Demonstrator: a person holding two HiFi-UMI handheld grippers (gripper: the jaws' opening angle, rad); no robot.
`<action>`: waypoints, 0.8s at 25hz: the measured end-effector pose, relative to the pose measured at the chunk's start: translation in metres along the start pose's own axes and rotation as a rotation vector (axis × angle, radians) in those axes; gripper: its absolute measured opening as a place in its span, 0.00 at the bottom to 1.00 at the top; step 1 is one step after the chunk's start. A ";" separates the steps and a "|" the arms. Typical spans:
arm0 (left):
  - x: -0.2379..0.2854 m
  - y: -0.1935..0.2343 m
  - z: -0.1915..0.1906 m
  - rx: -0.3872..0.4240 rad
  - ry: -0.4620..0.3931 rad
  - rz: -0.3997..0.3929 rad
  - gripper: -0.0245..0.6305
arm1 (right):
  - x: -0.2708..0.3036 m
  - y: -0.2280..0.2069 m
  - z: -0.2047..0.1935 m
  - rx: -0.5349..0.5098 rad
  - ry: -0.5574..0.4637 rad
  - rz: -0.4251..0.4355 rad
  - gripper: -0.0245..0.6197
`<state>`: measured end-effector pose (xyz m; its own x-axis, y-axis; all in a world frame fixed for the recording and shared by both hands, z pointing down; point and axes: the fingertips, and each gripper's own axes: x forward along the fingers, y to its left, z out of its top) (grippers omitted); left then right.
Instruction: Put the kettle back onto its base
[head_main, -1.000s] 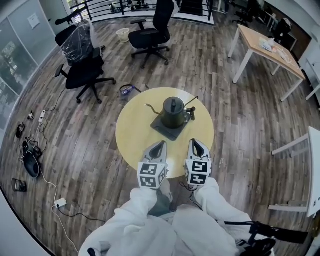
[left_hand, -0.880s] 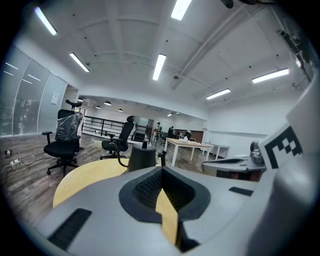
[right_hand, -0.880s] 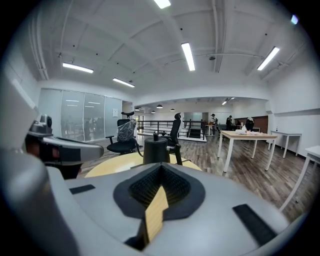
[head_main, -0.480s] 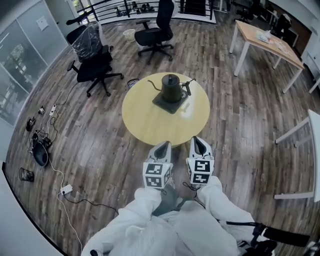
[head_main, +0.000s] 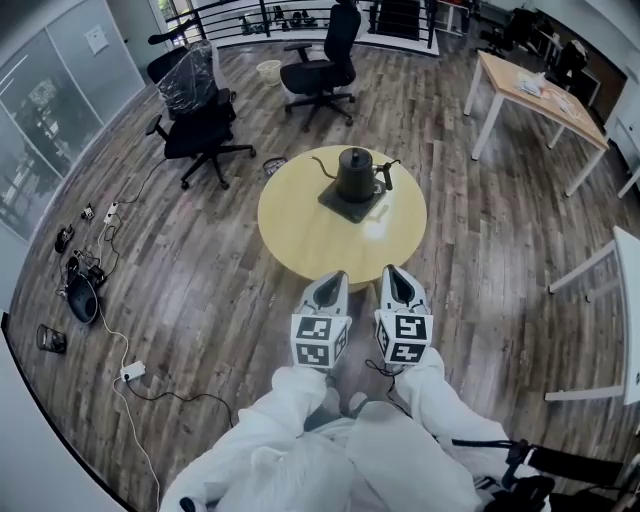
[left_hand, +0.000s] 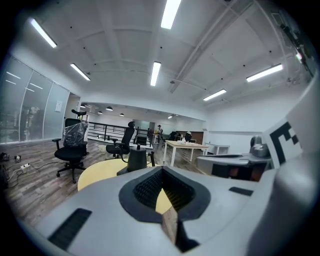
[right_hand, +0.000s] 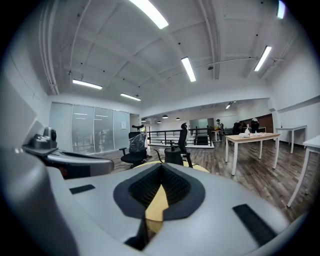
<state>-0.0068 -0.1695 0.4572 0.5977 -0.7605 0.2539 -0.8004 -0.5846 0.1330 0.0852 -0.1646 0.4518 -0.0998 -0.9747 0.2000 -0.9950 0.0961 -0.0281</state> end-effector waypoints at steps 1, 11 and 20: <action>-0.001 0.002 0.003 -0.006 -0.009 -0.001 0.04 | 0.001 0.003 0.002 -0.004 -0.005 0.002 0.06; -0.014 0.017 0.002 -0.023 -0.013 -0.017 0.04 | 0.004 0.024 0.000 -0.025 0.018 0.002 0.06; -0.015 0.010 -0.002 -0.009 -0.006 -0.039 0.04 | -0.001 0.027 -0.003 -0.036 0.020 -0.003 0.06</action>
<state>-0.0242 -0.1637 0.4563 0.6284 -0.7390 0.2429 -0.7771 -0.6110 0.1512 0.0584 -0.1606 0.4534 -0.0962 -0.9709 0.2194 -0.9949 0.1002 0.0074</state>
